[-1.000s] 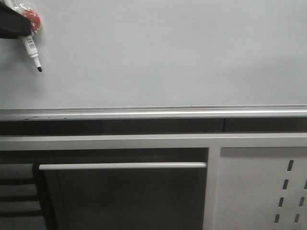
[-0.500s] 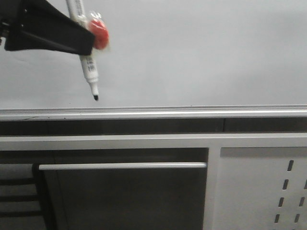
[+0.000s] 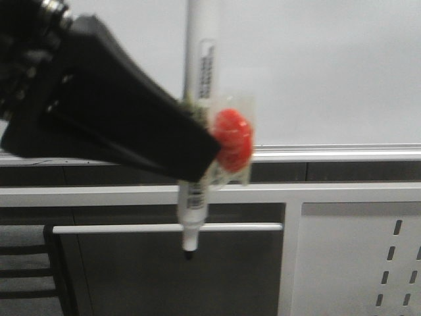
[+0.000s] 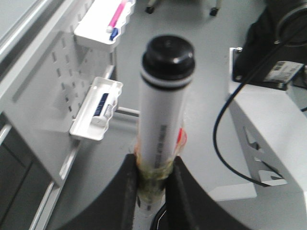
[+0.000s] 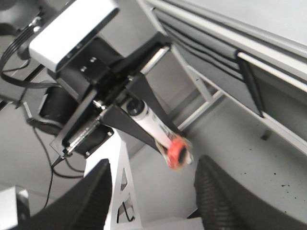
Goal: Write number 1 on whiteboard
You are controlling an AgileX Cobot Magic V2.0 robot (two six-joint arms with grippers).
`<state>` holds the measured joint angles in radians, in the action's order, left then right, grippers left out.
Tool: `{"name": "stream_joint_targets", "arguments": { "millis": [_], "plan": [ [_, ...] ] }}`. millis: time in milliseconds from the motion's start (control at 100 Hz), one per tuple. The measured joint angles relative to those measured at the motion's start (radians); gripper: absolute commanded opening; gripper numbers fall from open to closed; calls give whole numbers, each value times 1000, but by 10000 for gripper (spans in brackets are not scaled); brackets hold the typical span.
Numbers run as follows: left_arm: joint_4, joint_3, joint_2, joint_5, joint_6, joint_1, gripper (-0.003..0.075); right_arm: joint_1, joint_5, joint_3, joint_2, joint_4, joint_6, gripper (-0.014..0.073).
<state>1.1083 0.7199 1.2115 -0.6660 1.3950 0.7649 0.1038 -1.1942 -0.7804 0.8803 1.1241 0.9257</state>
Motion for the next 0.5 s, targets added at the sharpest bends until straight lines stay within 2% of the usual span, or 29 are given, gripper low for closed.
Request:
{"name": "stream_joint_targets", "arguments": {
  "millis": [250,500],
  "plan": [
    [-112,102,43,-72,-98,10,-20,143,47,-114,95,-72,2,351],
    [-166,151,82,-117,-140,12,-20,183,67,-183,156,-88,2,351]
  ]
}}
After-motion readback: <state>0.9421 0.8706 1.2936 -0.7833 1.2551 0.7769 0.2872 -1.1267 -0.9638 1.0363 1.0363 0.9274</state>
